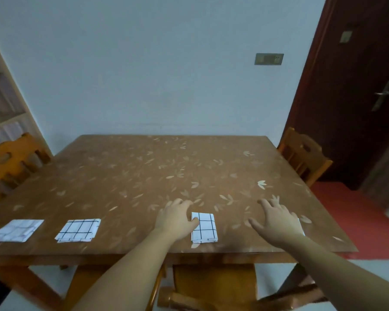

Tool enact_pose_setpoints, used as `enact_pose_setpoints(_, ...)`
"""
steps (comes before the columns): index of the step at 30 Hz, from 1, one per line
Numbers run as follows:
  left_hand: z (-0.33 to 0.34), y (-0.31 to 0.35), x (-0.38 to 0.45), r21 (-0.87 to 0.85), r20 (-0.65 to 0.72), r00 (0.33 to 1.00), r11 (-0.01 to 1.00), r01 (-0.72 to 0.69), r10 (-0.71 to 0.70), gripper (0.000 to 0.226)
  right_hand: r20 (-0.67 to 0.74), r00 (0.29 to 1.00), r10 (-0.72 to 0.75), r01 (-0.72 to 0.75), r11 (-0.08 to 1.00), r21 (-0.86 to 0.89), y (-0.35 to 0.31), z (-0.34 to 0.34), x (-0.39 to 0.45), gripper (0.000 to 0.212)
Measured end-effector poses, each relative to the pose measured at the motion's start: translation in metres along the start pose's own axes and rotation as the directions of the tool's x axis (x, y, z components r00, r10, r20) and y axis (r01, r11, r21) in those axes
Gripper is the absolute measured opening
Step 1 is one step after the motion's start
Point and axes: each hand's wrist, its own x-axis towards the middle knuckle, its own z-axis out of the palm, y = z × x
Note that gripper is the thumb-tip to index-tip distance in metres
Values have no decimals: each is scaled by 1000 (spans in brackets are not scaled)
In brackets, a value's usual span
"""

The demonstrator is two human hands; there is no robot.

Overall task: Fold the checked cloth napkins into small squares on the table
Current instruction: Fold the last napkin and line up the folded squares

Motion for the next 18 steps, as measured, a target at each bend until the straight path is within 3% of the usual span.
enact_pose_setpoints(6,33,-1,31,-45,83,996,998,35,-31,48,93,996,-2,-1,999,34,8,35,34,63)
enact_pose_setpoints(14,85,-3,55,-42,213,963,983,176,-163,53,295,947,-131,92,986,140,7,105,82,58)
enact_pose_setpoints(18,104,0,66,-37,261,945,976,216,-199,58,323,923,-207,149,969,196,6,132,90,40)
